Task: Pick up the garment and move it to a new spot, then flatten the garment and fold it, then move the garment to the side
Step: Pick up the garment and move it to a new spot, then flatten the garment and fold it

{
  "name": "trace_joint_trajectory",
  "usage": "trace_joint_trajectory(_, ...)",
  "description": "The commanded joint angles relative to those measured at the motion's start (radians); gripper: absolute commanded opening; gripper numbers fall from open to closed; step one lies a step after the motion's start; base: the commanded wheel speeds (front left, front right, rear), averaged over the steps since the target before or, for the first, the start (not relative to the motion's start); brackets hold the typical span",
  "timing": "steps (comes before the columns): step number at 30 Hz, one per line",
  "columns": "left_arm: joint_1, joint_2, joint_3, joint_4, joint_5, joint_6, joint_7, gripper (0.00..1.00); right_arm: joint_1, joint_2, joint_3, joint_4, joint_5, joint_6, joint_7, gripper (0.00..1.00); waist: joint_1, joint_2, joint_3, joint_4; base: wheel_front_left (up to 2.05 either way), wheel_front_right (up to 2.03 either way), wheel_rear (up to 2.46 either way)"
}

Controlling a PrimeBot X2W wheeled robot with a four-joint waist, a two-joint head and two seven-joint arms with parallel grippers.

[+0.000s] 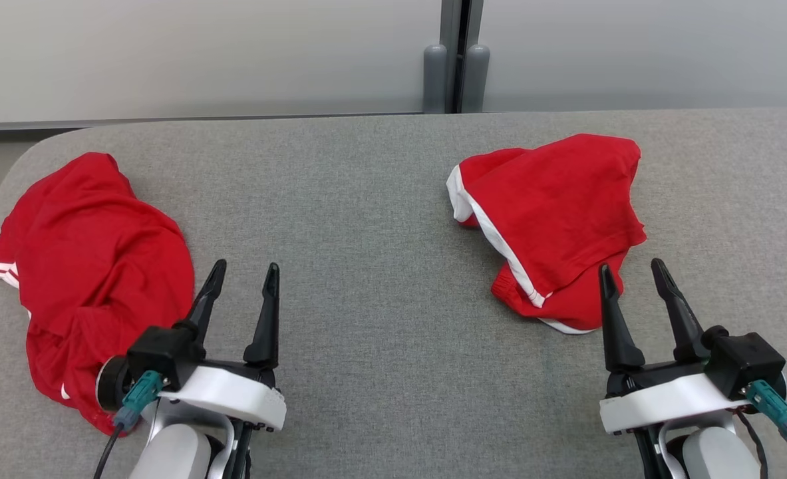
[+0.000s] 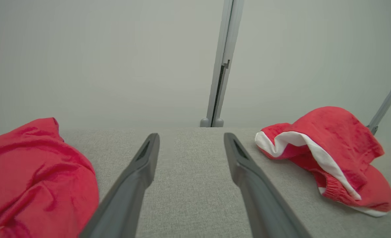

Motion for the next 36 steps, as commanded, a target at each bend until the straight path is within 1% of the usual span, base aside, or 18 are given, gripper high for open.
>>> trace_joint_trajectory(1,0.002,-0.006,0.01,-0.006,0.004,-0.004,-0.002,1.0,0.006,-0.002,0.0,-0.001,0.003,0.003,-0.002,1.0,-0.0001,0.0,-0.002,-0.003,0.0,0.0,0.0)
trace_joint_trajectory(6,0.041,-0.049,0.072,-0.011,0.058,-0.053,-0.002,1.0,0.012,0.002,0.008,0.003,-0.007,0.003,-0.002,1.0,-0.0001,0.0,-0.007,-0.003,0.0,0.0,0.0)
trace_joint_trajectory(10,0.031,-0.066,0.1,-0.006,0.084,-0.079,-0.002,1.0,-0.003,-0.003,0.029,0.017,-0.025,0.003,-0.002,1.0,-0.0001,0.0,-0.002,0.0,0.0,0.0,0.0)
trace_joint_trajectory(12,0.023,-0.07,0.109,-0.007,0.094,-0.088,-0.002,1.0,-0.011,-0.011,0.043,0.036,-0.045,0.003,-0.002,1.0,-0.0001,0.0,0.006,0.004,0.0,0.0,0.0)
trace_joint_trajectory(15,0.019,-0.076,0.117,0.002,0.095,-0.099,-0.002,1.0,-0.031,-0.028,0.063,0.101,-0.081,0.002,-0.001,1.0,-0.0001,0.0,0.022,0.013,0.0,0.0,0.0)
trace_joint_trajectory(21,-0.004,-0.078,0.109,0.01,0.077,-0.105,-0.002,1.0,-0.112,-0.058,0.079,0.25,-0.148,0.002,-0.002,1.0,-0.0001,0.0,0.068,0.041,0.0,0.0,0.0)
trace_joint_trajectory(25,-0.013,-0.078,0.091,0.017,0.047,-0.09,-0.002,1.0,-0.158,-0.077,0.09,0.317,-0.192,0.002,-0.001,1.0,-0.0001,0.0,0.096,0.062,0.0,0.0,0.0)
trace_joint_trajectory(36,-0.051,-0.078,0.059,0.01,0.014,-0.074,-0.002,1.0,-0.221,-0.101,0.096,0.385,-0.29,0.002,-0.001,1.0,-0.0001,0.0,0.142,0.107,0.0,0.0,0.0)
